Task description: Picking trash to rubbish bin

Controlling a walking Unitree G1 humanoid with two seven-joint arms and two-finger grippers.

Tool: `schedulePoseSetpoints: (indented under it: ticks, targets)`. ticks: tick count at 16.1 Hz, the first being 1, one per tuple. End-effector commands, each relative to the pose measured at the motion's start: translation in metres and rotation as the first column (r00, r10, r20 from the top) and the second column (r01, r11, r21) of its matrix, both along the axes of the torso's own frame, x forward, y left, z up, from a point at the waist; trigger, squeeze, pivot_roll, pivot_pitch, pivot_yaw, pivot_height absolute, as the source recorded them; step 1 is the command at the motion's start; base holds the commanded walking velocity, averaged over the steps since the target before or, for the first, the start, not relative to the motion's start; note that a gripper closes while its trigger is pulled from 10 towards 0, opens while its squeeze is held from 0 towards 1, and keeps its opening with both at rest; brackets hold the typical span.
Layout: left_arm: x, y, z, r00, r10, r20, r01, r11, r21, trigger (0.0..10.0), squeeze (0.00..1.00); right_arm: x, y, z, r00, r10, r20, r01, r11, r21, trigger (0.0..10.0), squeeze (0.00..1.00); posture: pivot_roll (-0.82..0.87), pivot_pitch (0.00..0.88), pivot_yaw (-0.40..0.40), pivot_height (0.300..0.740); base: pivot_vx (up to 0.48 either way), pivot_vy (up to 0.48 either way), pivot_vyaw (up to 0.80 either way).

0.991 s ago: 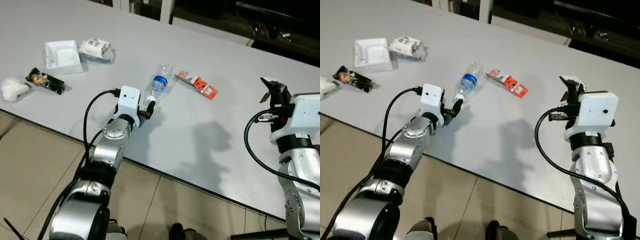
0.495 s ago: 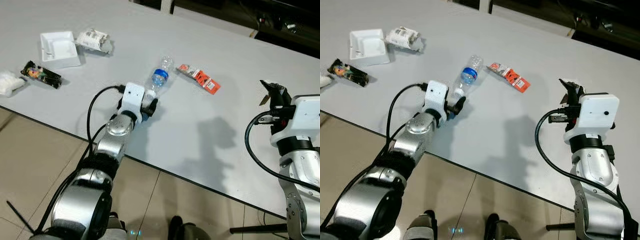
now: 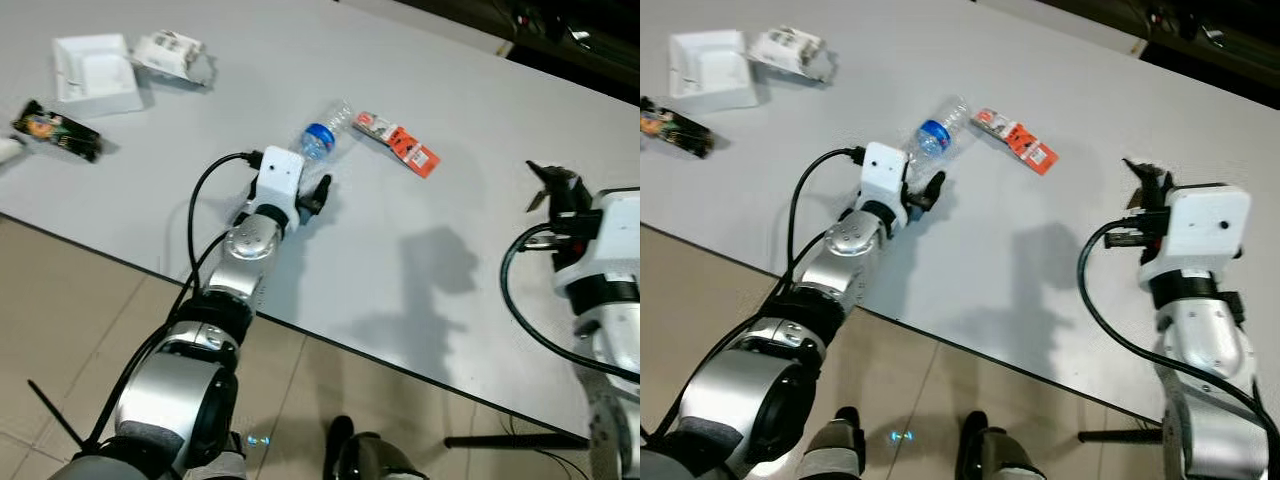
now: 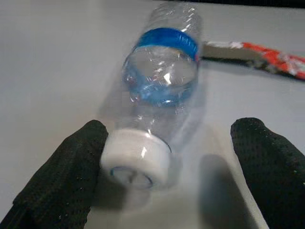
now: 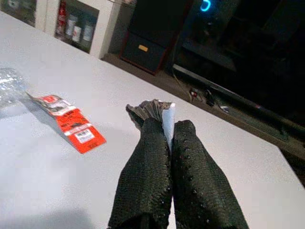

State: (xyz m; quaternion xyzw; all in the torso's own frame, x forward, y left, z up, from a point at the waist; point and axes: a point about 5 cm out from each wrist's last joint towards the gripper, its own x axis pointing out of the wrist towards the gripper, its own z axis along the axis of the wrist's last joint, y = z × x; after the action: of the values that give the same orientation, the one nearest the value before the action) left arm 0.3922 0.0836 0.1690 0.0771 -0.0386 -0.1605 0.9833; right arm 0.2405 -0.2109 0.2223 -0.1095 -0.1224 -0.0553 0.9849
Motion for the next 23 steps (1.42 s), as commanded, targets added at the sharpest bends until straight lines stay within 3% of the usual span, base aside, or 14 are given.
schedulePoseSetpoints:
  ticks: [1,10,11,23]
  targets:
    - [-0.006,-0.004,-0.023,0.996,-0.002,-0.093,0.003,1.0,0.011,10.0,0.0,-0.007,-0.005,0.002,1.0,-0.02,-0.007,0.02,1.0,-0.01,10.0,0.0,0.03,0.32,-0.184,0.74,0.0,0.0,0.0]
    - [-0.005,0.0,-0.025,0.997,0.011,-0.078,-0.008,1.0,0.029,9.7,0.0,-0.01,-0.003,-0.002,0.999,-0.014,-0.041,0.014,1.0,-0.004,10.0,0.0,0.03,0.33,-0.192,0.74,0.0,0.0,0.0]
    - [-0.005,0.001,-0.024,0.997,0.013,-0.071,-0.012,1.0,0.024,0.0,0.0,-0.01,-0.003,-0.002,0.999,-0.015,-0.042,0.015,1.0,-0.002,10.0,0.0,0.03,0.331,-0.193,0.74,0.0,0.0,0.0]
    - [-0.004,0.008,-0.024,0.997,0.037,-0.064,-0.035,0.999,0.02,0.0,0.0,-0.008,-0.001,-0.004,0.998,-0.003,-0.057,0.004,1.0,0.004,10.0,0.0,0.03,0.331,-0.2,0.74,0.0,0.0,0.0]
